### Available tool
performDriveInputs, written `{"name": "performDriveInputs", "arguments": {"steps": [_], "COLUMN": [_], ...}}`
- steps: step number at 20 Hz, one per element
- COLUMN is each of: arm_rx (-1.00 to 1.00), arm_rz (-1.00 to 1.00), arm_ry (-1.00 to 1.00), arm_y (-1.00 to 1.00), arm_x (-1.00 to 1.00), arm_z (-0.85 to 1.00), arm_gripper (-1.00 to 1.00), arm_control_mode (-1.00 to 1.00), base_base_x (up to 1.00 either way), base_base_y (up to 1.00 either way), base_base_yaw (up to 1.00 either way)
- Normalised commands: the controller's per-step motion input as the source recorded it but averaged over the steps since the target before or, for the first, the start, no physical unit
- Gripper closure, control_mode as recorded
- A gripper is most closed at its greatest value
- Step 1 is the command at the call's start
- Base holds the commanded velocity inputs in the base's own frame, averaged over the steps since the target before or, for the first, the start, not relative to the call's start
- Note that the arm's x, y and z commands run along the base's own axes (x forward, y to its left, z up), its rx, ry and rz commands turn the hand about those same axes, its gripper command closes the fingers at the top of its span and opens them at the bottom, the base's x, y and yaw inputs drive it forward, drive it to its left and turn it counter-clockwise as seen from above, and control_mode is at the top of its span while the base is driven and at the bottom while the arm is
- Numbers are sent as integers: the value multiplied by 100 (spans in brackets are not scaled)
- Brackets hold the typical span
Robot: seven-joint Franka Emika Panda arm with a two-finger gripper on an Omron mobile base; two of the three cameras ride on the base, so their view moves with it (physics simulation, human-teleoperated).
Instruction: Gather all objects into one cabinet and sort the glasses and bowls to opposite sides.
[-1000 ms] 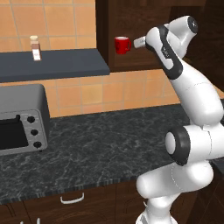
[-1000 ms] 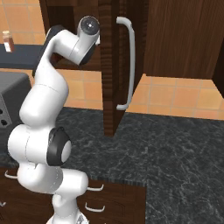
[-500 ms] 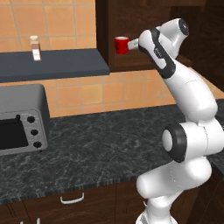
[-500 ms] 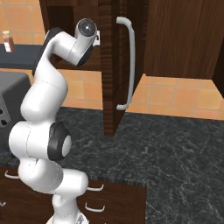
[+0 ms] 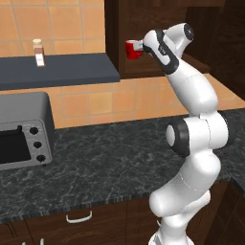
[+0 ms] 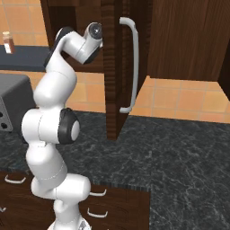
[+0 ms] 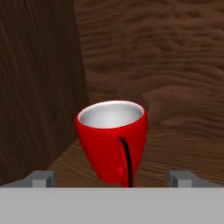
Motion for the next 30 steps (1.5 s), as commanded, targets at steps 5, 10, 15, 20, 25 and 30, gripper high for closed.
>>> {"name": "performDriveInputs", "arguments": {"steps": [5,10,15,20,25,30], "arm_rx": [0,0,0,0,0,0], "arm_rz": [1,4,5,5,5,3], "arm_ry": [0,0,0,0,0,-1], "arm_y": [1,12,10,7,19,6], "arm_x": [24,29,43,29,7,0], "arm_z": [-8,-18,-19,-15,-23,-17], "arm_gripper": [-100,-100,-100,-100,100,100], "arm_control_mode": [-100,-100,-100,-100,-100,-100], "base_base_x": [0,0,0,0,0,0], "base_base_y": [0,0,0,0,0,0], "base_base_yaw": [0,0,0,0,0,0]}}
